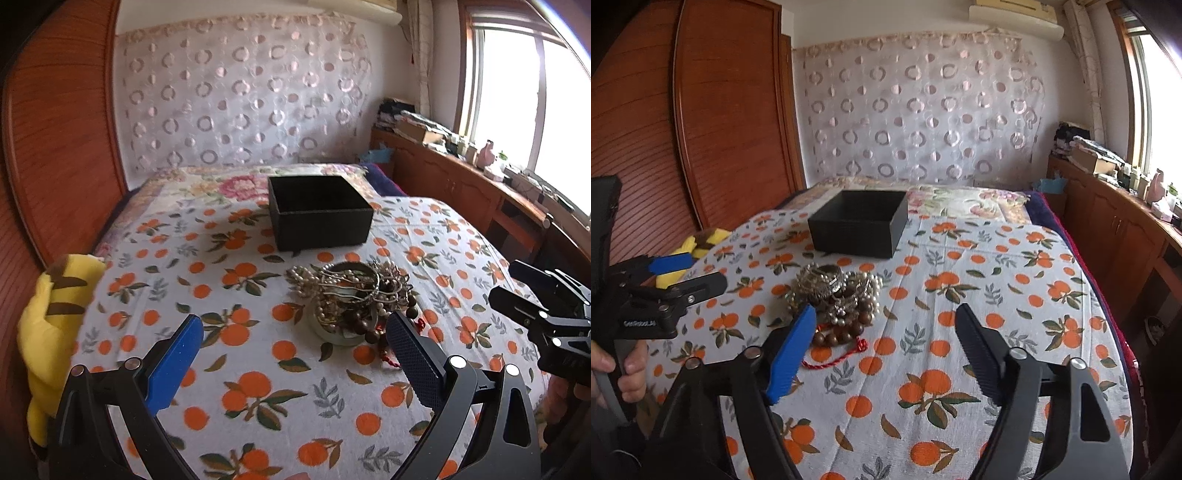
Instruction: Organize jewelry
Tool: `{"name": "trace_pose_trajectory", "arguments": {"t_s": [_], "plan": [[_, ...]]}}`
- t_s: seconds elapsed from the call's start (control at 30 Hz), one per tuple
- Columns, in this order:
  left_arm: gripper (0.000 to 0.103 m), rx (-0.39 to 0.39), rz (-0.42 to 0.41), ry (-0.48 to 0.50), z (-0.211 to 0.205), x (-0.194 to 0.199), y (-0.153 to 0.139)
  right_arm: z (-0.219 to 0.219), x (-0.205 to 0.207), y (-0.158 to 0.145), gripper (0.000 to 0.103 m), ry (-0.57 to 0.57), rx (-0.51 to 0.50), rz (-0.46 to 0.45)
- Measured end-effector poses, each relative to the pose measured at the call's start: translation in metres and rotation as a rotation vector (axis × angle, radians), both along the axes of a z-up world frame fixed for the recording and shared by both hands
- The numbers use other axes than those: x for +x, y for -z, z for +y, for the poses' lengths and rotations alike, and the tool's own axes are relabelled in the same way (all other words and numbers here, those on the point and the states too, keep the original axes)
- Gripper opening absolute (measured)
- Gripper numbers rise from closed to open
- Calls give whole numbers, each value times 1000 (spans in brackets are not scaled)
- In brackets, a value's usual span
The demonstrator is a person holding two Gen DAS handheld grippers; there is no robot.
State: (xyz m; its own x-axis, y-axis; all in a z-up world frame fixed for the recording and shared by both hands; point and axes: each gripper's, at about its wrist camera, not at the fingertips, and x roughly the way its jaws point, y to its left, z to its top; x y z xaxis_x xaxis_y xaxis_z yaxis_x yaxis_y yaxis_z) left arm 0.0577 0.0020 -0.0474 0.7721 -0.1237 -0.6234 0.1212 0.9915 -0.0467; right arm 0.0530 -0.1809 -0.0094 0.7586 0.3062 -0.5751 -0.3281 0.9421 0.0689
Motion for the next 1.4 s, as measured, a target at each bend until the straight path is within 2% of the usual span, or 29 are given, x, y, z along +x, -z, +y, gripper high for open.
{"name": "trace_pose_trajectory", "arguments": {"t_s": [0.2,0.27,0.33,0.67,0.8,0.9,1.07,1.3,1.4], "plan": [[94,-27,37,81,-14,21,8,-4,4,12,70,-3,1,32],[82,-27,49,108,-21,27,10,-6,6,15,70,-5,5,42],[77,-27,64,129,-28,34,11,-6,7,17,70,-7,4,48],[37,-27,134,234,-60,65,23,-6,10,25,69,-22,-11,68],[33,-20,163,249,-68,78,30,-8,11,25,69,-19,-10,68],[23,-37,192,253,-69,87,36,-11,11,26,69,-15,-5,70],[4,-29,176,243,-66,89,37,-12,12,27,69,-18,-3,72],[3,-68,132,208,-46,83,24,-1,21,31,69,-40,-26,86],[3,-94,108,184,-32,79,15,6,30,31,59,-67,-22,98]]}}
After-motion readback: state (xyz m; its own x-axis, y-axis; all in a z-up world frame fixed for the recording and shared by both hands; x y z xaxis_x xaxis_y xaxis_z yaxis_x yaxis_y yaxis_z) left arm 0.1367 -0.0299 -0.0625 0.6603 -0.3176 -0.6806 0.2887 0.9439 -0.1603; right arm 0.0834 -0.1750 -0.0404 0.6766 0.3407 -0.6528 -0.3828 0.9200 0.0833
